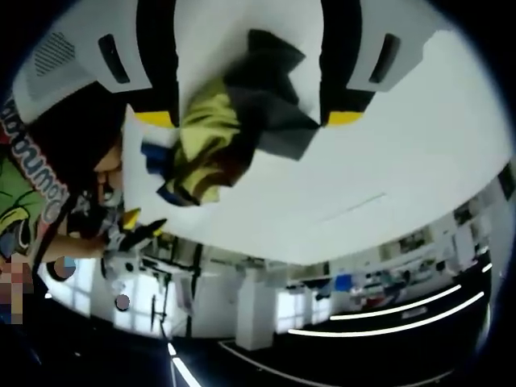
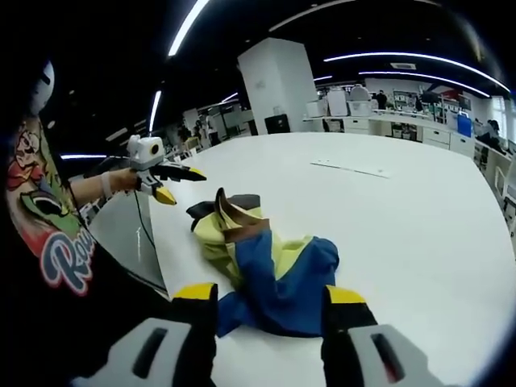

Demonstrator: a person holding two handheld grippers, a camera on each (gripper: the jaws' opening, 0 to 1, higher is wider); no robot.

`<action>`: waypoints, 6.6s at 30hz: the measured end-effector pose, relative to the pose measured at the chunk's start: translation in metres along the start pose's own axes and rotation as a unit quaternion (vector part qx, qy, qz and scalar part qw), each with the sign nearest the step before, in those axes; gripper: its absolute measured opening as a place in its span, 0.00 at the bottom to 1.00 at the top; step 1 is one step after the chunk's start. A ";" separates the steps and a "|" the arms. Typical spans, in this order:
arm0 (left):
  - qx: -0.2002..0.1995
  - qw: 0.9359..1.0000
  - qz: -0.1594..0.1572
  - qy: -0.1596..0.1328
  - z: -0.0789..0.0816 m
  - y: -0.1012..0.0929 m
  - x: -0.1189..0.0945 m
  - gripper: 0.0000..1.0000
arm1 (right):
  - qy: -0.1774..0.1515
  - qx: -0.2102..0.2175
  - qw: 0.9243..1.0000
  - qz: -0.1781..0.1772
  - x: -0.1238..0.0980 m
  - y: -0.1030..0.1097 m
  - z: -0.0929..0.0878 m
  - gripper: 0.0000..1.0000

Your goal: Fold the garment on the visible template until the final outline fits inside the template.

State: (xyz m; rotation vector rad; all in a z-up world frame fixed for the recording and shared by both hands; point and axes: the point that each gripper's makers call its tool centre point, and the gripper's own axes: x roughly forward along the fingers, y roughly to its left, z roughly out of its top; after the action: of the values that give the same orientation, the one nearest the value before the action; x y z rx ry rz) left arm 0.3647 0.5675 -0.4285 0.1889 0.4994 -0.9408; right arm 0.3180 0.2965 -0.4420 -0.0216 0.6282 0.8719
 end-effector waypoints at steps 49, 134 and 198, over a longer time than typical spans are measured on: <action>0.028 0.999 -0.037 0.023 -0.004 -0.003 0.037 0.36 | 0.030 -0.004 0.999 0.030 0.025 0.016 -0.010 0.29; 0.087 0.980 0.117 -0.132 0.191 0.041 -0.091 0.00 | -0.134 -0.184 0.973 -0.026 -0.063 0.037 0.217 0.00; -0.040 0.988 0.056 0.138 0.029 0.235 0.210 0.00 | 0.097 0.075 0.989 -0.084 0.177 -0.248 0.098 0.00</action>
State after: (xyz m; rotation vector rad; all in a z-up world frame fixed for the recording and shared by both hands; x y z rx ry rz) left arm 0.6666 0.5411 -0.5191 0.2738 0.7724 -0.7864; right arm 0.6305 0.2850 -0.5108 -0.0239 0.8609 0.6632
